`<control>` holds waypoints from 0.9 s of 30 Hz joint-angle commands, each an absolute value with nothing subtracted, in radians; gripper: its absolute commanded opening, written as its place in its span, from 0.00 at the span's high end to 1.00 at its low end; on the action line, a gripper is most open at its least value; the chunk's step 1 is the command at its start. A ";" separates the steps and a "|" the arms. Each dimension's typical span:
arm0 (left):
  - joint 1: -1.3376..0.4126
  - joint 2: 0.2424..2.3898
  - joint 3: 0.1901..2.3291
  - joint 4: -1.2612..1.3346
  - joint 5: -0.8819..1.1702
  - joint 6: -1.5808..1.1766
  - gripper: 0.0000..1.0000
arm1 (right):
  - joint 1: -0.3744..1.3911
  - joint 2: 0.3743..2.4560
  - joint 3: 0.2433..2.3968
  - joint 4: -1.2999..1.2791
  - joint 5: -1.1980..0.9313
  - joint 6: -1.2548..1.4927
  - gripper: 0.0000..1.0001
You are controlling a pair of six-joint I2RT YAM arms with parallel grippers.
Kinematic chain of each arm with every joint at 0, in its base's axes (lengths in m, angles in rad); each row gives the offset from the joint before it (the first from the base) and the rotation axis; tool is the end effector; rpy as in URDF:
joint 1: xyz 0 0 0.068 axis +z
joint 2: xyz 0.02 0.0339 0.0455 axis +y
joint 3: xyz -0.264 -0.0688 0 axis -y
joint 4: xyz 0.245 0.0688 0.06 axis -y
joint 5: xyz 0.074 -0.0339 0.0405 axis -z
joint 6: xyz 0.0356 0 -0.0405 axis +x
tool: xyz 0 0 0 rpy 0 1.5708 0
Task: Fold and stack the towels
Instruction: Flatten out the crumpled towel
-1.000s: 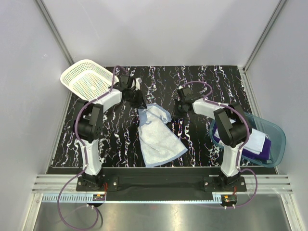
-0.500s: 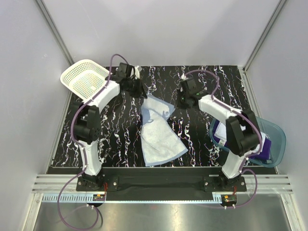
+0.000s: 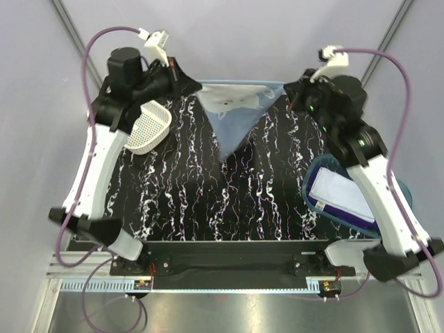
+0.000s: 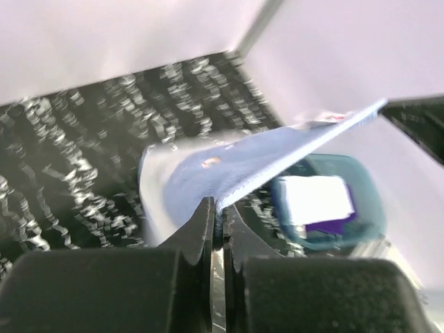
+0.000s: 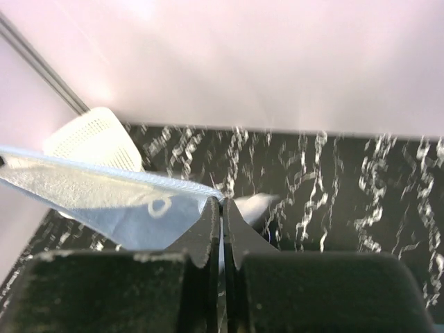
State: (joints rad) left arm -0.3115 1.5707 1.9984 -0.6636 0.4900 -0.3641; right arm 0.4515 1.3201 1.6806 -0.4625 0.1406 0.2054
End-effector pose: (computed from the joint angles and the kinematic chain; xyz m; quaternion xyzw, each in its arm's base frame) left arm 0.3000 -0.1142 0.5091 0.1301 0.7656 -0.3788 0.5034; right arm 0.2463 0.1139 0.5007 -0.0442 0.7406 0.1663 0.6496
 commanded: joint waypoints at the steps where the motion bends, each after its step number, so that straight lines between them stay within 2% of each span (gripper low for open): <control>1: -0.328 1.474 1.928 -0.611 0.572 -0.388 1.00 | 0.454 1.166 1.619 -0.456 0.167 0.114 1.00; 8: -0.391 1.296 1.775 -0.542 0.661 -0.377 1.00 | 0.453 0.925 1.445 -0.385 -0.024 0.106 1.00; 15: -0.439 1.227 1.782 -0.592 0.661 -0.382 1.00 | 0.454 0.813 1.422 -0.388 -0.069 0.143 1.00; 22: -0.425 1.339 1.914 -0.756 0.508 -0.328 1.00 | 0.454 0.902 1.448 -0.380 0.116 0.101 1.00; 27: -0.365 1.478 1.859 -0.729 0.506 -0.301 1.00 | 0.454 1.032 1.366 -0.307 0.173 0.040 1.00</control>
